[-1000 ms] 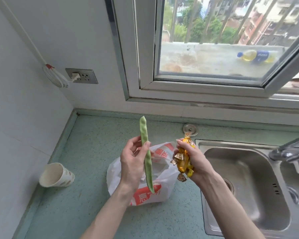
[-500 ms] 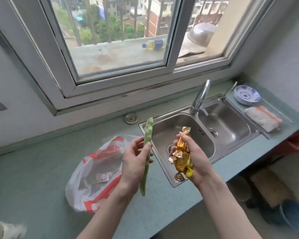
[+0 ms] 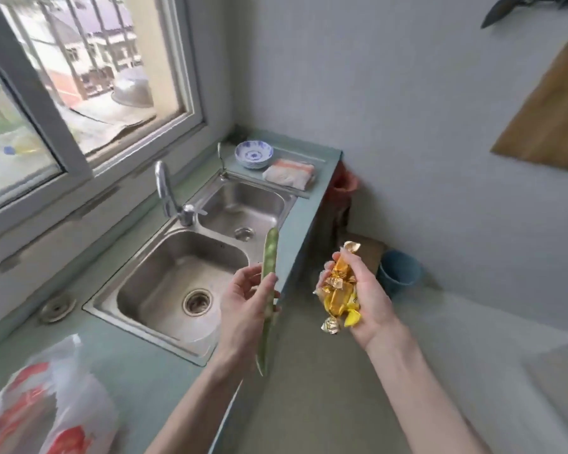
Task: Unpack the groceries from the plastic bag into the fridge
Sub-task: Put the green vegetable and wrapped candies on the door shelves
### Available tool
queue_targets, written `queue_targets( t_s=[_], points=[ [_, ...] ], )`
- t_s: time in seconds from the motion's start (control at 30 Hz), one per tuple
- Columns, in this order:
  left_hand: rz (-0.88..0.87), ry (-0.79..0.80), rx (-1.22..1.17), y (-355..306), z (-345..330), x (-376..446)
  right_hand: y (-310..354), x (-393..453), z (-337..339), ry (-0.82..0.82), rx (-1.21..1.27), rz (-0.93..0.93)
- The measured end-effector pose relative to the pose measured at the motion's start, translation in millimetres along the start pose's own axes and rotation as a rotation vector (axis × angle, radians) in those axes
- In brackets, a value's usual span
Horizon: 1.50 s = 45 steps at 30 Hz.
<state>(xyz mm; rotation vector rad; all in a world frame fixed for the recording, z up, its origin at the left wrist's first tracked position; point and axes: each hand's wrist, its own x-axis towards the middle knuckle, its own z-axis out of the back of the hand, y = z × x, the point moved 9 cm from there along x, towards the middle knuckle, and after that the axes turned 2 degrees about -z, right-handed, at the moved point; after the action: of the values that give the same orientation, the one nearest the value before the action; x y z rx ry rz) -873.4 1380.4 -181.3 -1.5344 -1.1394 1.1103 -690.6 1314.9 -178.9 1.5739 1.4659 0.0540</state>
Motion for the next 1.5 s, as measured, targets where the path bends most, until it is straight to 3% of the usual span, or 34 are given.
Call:
queue_targets(
  t_s=[0.2,0.67,1.1,1.5],
  points=[
    [0.061,0.238,0.066,35,-162,-13,83,-26,122,-0.15,0.182,0.101],
    [0.117,0.579,0.18,99,-493,-57,258,-62,383,-0.5,0.094,0.248],
    [0.036,0.936,0.264,126,-739,-83,399,-113,541,-0.735,0.282,0.477],
    [0.083,1.261,0.168,138,-993,-90,570,-134,646,-0.91,0.493,0.72]
  ],
)
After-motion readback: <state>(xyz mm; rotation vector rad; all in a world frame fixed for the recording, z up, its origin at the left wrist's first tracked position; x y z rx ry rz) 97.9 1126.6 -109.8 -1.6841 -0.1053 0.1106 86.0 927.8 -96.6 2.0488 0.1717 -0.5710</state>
